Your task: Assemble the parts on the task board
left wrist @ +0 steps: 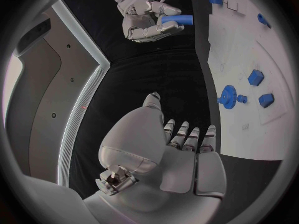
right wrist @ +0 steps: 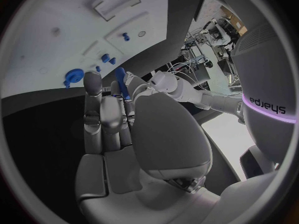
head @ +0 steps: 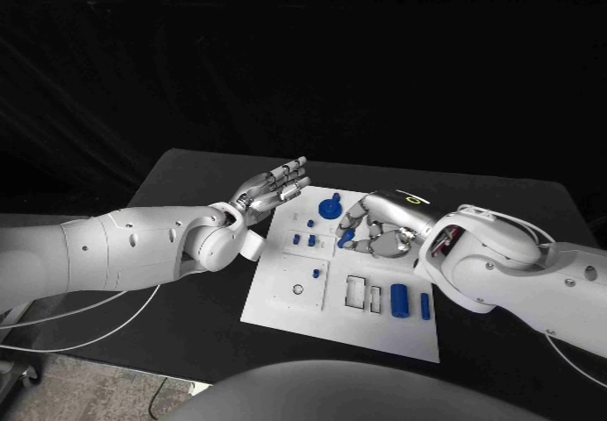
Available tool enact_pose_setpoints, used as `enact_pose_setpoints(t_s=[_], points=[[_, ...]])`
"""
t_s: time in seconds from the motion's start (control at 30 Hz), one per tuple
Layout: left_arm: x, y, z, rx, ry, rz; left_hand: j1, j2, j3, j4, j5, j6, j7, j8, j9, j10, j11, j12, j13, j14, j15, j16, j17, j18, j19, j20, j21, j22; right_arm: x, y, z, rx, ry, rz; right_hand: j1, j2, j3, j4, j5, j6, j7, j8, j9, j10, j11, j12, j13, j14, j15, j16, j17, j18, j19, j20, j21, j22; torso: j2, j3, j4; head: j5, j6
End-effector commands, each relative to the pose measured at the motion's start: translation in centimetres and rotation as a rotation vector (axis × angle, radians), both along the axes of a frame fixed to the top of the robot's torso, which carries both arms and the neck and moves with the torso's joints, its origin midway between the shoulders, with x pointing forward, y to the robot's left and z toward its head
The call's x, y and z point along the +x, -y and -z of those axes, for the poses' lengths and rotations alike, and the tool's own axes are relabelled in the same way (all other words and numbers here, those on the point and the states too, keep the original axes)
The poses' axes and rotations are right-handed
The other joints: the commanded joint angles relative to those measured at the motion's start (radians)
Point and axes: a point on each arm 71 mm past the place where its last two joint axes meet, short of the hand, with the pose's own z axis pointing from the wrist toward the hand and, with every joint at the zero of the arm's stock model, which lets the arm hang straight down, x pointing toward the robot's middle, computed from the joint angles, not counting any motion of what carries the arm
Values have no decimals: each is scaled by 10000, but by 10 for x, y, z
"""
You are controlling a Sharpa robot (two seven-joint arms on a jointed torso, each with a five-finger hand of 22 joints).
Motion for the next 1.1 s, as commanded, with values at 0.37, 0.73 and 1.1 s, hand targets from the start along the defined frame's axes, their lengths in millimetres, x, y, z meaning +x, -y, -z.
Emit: enact_pose_setpoints(t_s=[0.37, 0.73, 1.1], points=[[-2, -1, -1, -90, 84, -8, 113, 36, 63, 15, 56, 21, 78, 1, 16, 0, 68, 15, 7, -26, 56, -35, -16, 95, -16, 50, 34, -25, -20, -65, 46, -771, -100, -1660, 12, -23, 176, -92, -25, -86, -26, -80, 159, 450, -261, -116, 55, 624, -125, 1280, 1160, -378, 580, -121, 2223, 808, 33, -15, 45, 57, 2], [-2, -1, -1, -121, 112, -25, 107, 62, 59, 32, 65, 40, 117, 4, 18, -7, 21, 14, 6, -23, 2, -34, -15, 106, 7, -10, 52, 24, -28, -85, 66, -1074, 324, -2115, -23, -88, 271, -155, 45, -108, -25, -138, 226, 504, -268, -184, 68, 773, -132, 1677, 1526, -474, 761, -137, 3011, 930, 8, 0, 36, 161, 2], [-2, -2, -1, -169, 46, -70, 102, 89, 62, 37, 72, 49, 134, 5, 19, -8, 21, 21, 6, -17, -14, -31, -12, 115, 30, -50, 69, 68, -31, -86, 73, -1636, 797, -2424, 52, -146, 370, -277, 97, -79, -19, -163, 272, 580, -279, -204, 89, 773, -142, 1714, 1551, -498, 785, -151, 3249, 960, 26, -6, 32, 130, 2]])
